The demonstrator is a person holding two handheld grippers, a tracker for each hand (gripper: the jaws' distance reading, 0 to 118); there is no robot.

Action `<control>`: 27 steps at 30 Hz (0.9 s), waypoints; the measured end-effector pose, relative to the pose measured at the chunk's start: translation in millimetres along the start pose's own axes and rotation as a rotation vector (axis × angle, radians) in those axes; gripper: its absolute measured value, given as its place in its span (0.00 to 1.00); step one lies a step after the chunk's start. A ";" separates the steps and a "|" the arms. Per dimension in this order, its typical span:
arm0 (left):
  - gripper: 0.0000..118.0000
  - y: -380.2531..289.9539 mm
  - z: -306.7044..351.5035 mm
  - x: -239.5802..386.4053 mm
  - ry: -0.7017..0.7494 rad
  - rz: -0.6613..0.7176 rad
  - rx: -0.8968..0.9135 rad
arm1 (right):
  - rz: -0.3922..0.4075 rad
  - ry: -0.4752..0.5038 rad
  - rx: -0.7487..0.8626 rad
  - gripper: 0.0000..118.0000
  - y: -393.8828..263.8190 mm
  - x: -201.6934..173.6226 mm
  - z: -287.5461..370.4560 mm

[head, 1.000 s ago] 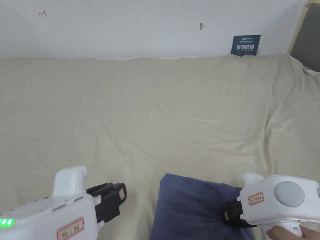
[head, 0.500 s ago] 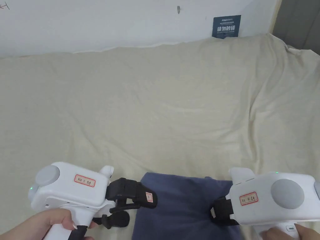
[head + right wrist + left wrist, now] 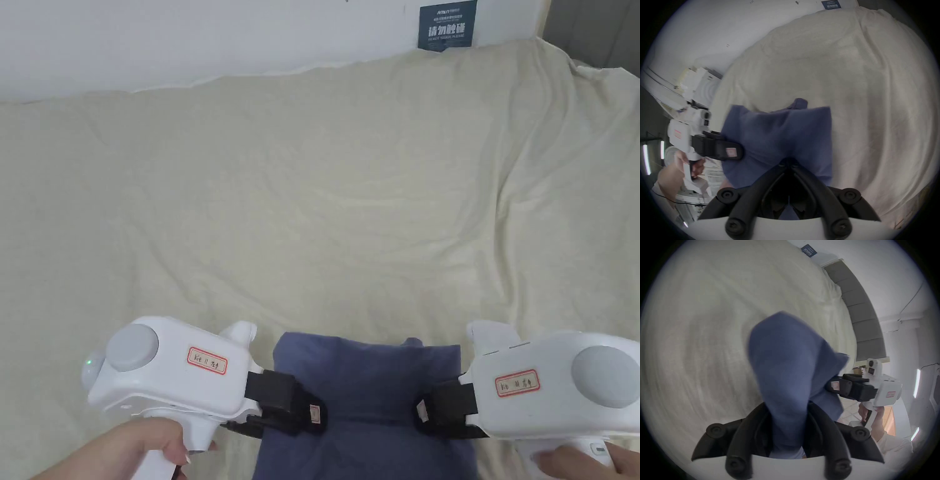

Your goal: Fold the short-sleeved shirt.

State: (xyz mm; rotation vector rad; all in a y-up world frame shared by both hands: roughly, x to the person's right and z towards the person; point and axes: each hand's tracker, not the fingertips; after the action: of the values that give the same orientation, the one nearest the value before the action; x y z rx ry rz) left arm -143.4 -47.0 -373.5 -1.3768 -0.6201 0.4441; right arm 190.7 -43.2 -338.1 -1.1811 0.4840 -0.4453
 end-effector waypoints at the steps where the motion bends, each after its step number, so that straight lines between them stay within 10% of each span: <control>1: 0.20 -2.1 0.3 -0.5 -0.042 0.025 -0.007 | -0.004 -0.030 -0.003 0.01 -1.0 -0.9 0.7; 11: 0.20 -4.2 31.5 20.8 0.147 -0.036 0.047 | 0.181 -0.185 0.047 0.01 -17.2 -35.2 27.6; 27: 0.20 -39.3 312.7 -202.9 0.915 0.202 0.075 | 0.214 -0.094 -0.017 0.01 -22.0 -105.7 4.6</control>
State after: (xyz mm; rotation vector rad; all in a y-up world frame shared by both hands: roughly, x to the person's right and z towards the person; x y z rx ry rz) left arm -501.6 58.3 -340.4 -1.4000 0.2835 -0.0346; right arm 105.6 13.2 -302.8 -1.1468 0.5271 -0.2014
